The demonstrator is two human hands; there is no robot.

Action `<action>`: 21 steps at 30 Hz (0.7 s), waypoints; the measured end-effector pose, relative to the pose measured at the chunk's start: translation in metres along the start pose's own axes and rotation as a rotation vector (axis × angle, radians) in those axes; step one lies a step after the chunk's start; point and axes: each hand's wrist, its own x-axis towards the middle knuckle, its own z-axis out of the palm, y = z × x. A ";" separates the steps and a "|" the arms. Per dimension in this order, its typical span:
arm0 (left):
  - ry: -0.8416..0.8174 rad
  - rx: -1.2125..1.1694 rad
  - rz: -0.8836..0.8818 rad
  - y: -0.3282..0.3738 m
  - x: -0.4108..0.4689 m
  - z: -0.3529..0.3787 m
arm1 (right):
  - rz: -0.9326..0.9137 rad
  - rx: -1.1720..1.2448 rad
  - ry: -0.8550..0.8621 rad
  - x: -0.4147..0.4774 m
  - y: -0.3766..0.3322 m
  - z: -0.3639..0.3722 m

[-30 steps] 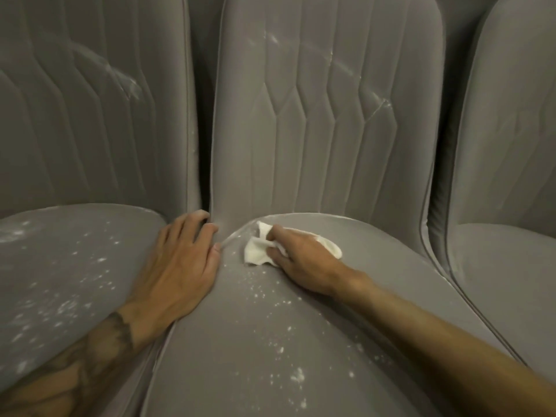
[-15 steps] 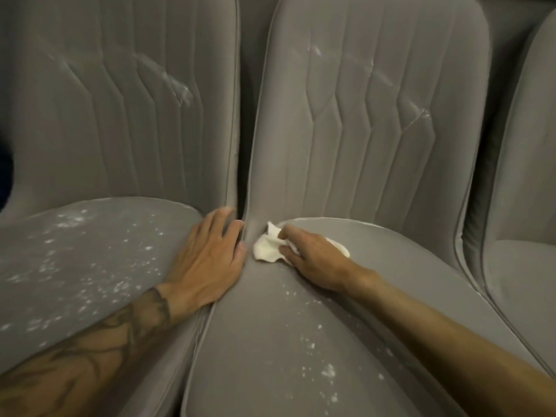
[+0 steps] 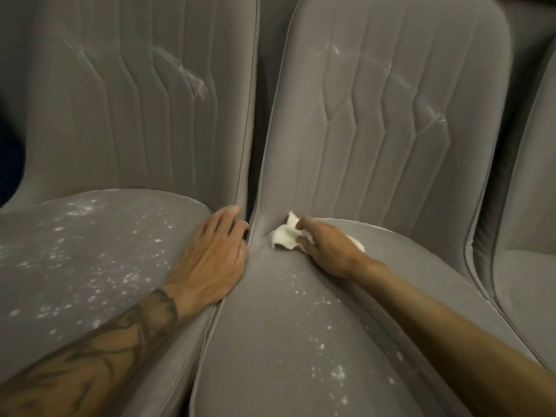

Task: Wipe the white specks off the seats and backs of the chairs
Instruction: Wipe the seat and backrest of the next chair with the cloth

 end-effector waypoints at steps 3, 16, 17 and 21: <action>-0.003 0.004 -0.002 0.001 0.000 -0.003 | 0.084 0.039 0.047 0.016 -0.011 0.008; -0.054 -0.029 -0.007 -0.001 -0.001 -0.005 | -0.025 0.039 -0.004 0.007 -0.032 0.011; -0.049 -0.031 -0.002 -0.002 -0.001 -0.005 | -0.085 0.052 -0.003 -0.001 -0.040 0.015; -0.054 -0.047 -0.004 -0.004 -0.001 -0.002 | -0.332 0.106 -0.085 -0.049 -0.051 0.011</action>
